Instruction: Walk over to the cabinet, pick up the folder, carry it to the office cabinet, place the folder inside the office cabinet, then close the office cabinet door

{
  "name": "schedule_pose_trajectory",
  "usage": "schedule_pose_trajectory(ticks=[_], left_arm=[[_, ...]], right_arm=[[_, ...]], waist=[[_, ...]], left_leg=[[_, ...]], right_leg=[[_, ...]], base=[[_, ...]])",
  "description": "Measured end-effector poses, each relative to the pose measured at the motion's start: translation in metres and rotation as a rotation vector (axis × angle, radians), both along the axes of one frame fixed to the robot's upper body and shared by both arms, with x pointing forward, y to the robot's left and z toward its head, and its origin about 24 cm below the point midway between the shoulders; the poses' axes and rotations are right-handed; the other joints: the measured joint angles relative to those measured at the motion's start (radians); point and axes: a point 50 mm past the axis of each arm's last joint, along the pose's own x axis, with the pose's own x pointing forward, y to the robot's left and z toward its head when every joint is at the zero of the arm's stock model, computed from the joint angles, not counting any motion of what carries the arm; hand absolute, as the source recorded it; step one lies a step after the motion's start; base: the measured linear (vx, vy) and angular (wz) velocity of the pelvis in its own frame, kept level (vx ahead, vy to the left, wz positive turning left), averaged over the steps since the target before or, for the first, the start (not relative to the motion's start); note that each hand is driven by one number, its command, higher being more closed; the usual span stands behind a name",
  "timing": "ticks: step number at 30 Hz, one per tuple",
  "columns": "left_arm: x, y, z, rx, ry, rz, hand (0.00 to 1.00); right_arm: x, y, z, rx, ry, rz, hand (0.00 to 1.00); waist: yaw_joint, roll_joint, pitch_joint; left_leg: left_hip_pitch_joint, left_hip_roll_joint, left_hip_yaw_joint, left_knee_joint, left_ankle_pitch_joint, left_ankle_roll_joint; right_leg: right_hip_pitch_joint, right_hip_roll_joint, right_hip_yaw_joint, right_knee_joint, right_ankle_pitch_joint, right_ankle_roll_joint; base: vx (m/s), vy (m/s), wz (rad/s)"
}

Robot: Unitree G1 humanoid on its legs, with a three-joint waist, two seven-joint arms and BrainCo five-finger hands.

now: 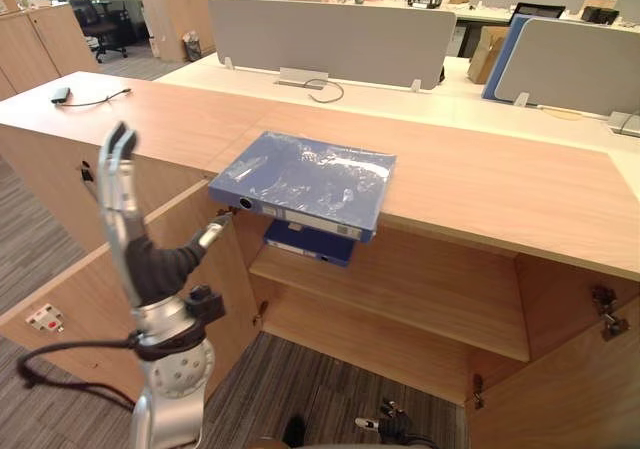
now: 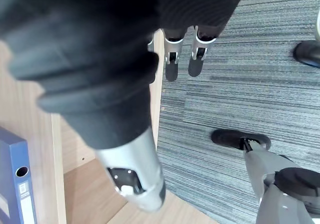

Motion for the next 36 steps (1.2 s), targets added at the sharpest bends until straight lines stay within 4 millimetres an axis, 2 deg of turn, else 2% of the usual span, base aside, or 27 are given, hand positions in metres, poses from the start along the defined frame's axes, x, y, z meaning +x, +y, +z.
schedule_pose_trajectory(ticks=[4,21,27,29,36], left_arm=[[0.013,-0.008,-0.002,0.107,0.016,-0.014,0.00],[0.054,-0.026,-0.024,0.338,0.141,-0.072,0.00],[0.065,-0.023,-0.033,0.385,0.204,-0.066,0.00],[0.071,-0.019,-0.044,0.398,0.264,-0.056,0.00],[0.076,-0.013,-0.059,0.428,0.352,-0.050,0.00]], right_arm=[[-0.003,0.004,-0.001,0.000,0.007,0.051,0.00],[-0.006,-0.003,-0.003,-0.026,0.029,0.087,0.00],[-0.007,-0.003,-0.004,-0.026,0.031,0.087,0.00],[-0.006,-0.003,-0.003,-0.028,0.029,0.090,0.00],[-0.006,-0.003,-0.003,-0.040,0.027,0.115,0.00]], waist=[[0.000,-0.016,-0.011],[-0.027,-0.041,-0.031],[-0.039,-0.040,-0.044],[-0.046,-0.040,-0.044],[-0.055,-0.043,-0.042]], left_leg=[[-0.001,0.020,0.004,0.000,0.012,-0.016],[0.002,0.046,0.053,0.000,0.012,-0.016],[0.004,0.050,0.063,-0.001,0.010,-0.017],[0.013,0.050,0.064,-0.002,0.009,-0.016],[0.018,0.047,0.066,-0.002,0.002,-0.018]], right_leg=[[-0.007,0.019,0.017,-0.001,0.001,0.001],[-0.035,0.025,0.081,0.009,0.002,-0.005],[-0.040,0.025,0.094,0.010,0.003,-0.007],[-0.032,0.025,0.095,0.007,0.003,-0.008],[-0.023,0.024,0.095,-0.006,0.003,-0.008]], base=[[-0.01,-0.027,-0.09],[0.00,-0.004,-0.10],[-0.01,0.004,-0.06],[0.00,0.000,0.00],[0.00,0.000,0.00]])
